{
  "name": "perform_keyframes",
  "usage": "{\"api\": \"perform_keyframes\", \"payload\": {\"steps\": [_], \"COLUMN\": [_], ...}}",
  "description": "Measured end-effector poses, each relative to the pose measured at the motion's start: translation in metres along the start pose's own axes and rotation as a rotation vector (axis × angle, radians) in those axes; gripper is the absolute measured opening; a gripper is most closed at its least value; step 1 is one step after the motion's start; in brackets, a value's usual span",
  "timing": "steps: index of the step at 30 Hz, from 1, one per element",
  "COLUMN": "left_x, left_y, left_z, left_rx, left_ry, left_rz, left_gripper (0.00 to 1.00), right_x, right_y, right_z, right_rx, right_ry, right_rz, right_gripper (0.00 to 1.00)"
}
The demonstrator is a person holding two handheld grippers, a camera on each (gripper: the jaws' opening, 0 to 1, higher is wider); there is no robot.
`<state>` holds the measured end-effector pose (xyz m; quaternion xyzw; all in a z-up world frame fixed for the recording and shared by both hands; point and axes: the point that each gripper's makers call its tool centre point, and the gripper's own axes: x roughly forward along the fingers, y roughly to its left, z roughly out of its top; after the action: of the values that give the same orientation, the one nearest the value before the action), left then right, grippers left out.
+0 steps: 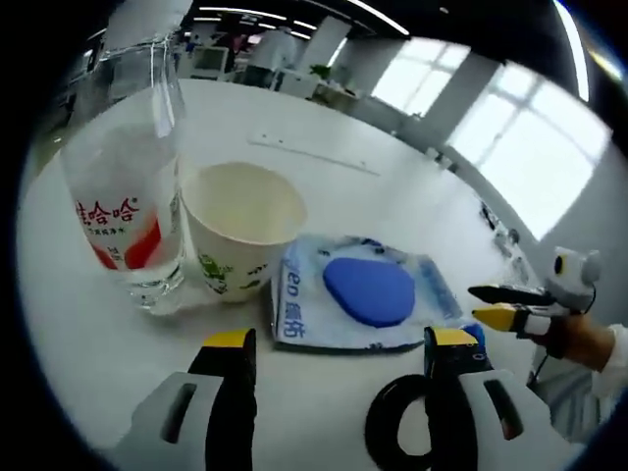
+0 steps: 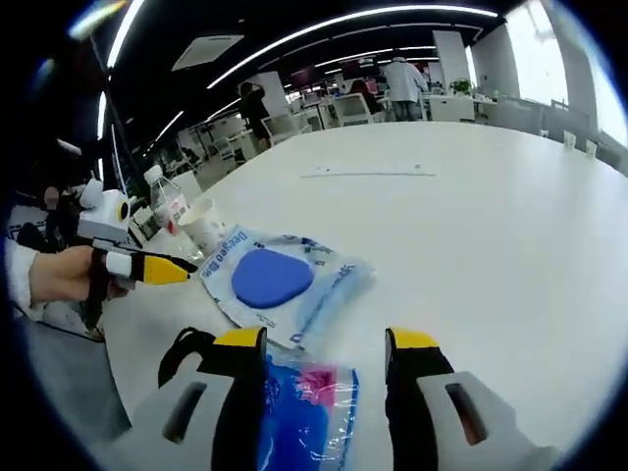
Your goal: Arrange the tabletop items into an orderly group along one side of the table until the central work area is clear of visible clutter.
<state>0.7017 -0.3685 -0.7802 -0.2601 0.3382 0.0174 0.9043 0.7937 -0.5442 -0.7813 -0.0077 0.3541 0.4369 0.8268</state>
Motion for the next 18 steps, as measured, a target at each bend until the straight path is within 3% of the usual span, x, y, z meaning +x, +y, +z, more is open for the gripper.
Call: {"api": "perform_keyframes", "payload": {"steps": [3, 9, 12, 18], "left_x": [0.003, 0.012, 0.014, 0.019], "left_y": [0.008, 0.017, 0.017, 0.022], "left_z": [0.002, 0.007, 0.012, 0.007], "left_rx": [-0.001, -0.031, -0.066, -0.075], "left_ry": [-0.01, -0.021, -0.055, -0.049], "left_rz": [0.016, 0.028, 0.028, 0.055], "left_gripper": [0.65, 0.62, 0.6, 0.36], "right_x": [0.011, 0.024, 0.024, 0.031], "right_y": [-0.006, 0.001, 0.003, 0.005], "right_z": [0.002, 0.0, 0.0, -0.003], "right_rx": [0.059, 0.049, 0.049, 0.062], "right_ry": [-0.003, 0.03, 0.033, 0.06], "right_rz": [0.0, 0.021, 0.017, 0.021], "right_gripper": [0.45, 0.42, 0.41, 0.3]}}
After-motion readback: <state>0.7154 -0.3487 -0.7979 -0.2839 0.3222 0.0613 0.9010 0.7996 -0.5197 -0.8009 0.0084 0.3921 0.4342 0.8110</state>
